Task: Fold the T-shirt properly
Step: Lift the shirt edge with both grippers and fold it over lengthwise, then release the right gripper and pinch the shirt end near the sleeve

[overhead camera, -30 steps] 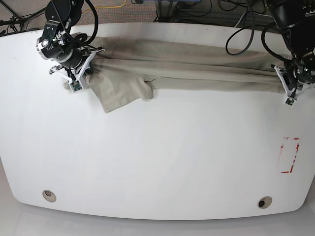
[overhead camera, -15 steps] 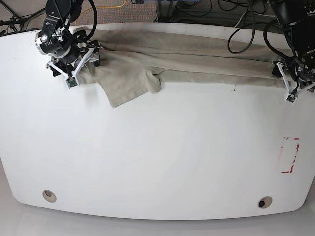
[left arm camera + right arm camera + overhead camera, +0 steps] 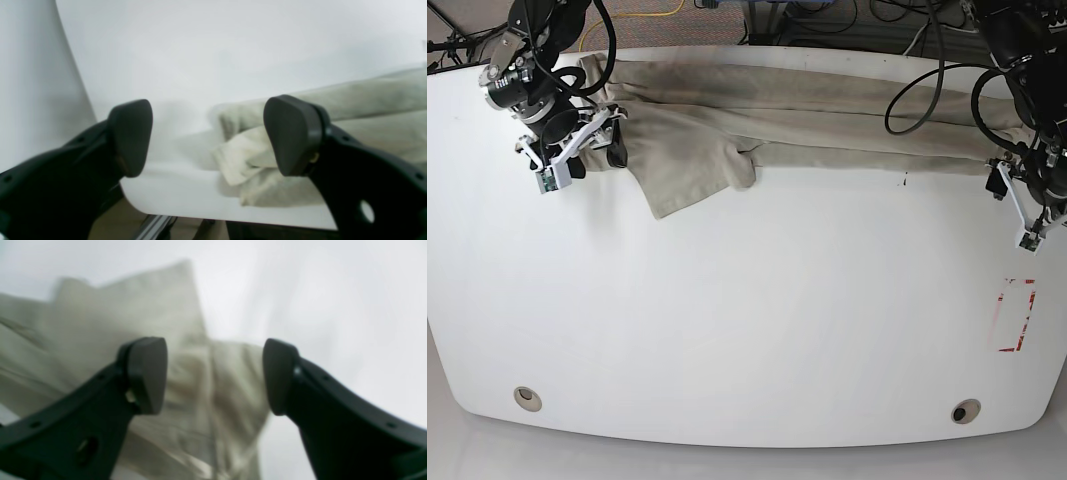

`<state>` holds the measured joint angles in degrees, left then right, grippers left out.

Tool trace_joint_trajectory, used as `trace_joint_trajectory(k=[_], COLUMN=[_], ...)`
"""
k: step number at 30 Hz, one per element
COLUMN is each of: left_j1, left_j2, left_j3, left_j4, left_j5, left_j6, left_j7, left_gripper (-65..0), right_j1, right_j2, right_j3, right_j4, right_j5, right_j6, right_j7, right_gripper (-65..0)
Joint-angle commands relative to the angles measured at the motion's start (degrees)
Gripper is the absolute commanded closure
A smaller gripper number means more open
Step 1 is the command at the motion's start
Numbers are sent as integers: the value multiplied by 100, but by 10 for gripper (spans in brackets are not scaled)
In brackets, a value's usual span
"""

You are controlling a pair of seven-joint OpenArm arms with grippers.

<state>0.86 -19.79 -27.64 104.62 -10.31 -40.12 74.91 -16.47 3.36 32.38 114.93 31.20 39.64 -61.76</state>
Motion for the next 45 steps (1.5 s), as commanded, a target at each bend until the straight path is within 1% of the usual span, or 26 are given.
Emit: trace_joint_trajectory(k=[1,2,3,4,5,6,7,9,11,12,15,19,21,24,29,36,42,45], left_j1=[164,235,340,454,498,586,639,771,938,1008,1210,1369,1369,1325,832,261,-319,-363], left_j2=[111,155,199,243,260,269,269,296,366,375,375,384,384,366,366,384,384,384], left_j3=[-54,-54,-63,-63,-63,-63,-63,-63,-63,-63,-63,-45,-36,-1,-1,-1,157,228], left_j4=[127,127,145,145,127,101,101,92,92,92,92,-181,-400,-761,-1191,-1754,-2255,-2317], left_j5=[-2,15,85,182,235,384,464,595,710,754,885,982,982,973,973,982,982,982], left_j6=[12,12,12,12,12,12,12,12,12,12,12,12,12,12,12,12,12,12], left_j7=[56,47,47,47,38,29,29,-50,-208,-278,-586,-982,-1087,-1140,-1140,-1122,-1105,-1105], left_gripper=[-460,-436,-399,-340,-314,-251,-211,-128,-74,-64,-64,-76,-76,-76,-83,-89,-89,-90], right_j1=[-116,-168,-248,-309,-327,-335,-344,-362,-362,-362,-362,-344,-327,-256,34,421,1036,1203], right_j2=[29,29,29,21,12,-6,-6,-23,-94,-111,-120,-103,-94,-76,-6,152,319,328], right_j3=[-227,-271,-333,-368,-368,-385,-403,-421,-412,-403,-394,-421,-421,-421,-377,-210,37,133], right_j4=[19,1,-8,-8,-17,-17,-25,-61,-148,-192,-395,-869,-1080,-1388,-1792,-2179,-2742,-2839], right_j5=[119,84,14,-83,-135,-285,-382,-628,-865,-953,-1261,-1595,-1727,-1964,-2263,-2456,-2615,-2650], right_j6=[36,36,36,36,36,36,36,36,36,36,36,36,36,36,36,36,36,36], right_j7=[97,97,97,114,114,114,114,114,114,123,149,536,730,905,993,1292,1310,1310], right_gripper=[-314,-289,-246,-192,-170,-122,-98,-76,-89,-94,-98,-97,-100,-100,-97,-100,-100,-101])
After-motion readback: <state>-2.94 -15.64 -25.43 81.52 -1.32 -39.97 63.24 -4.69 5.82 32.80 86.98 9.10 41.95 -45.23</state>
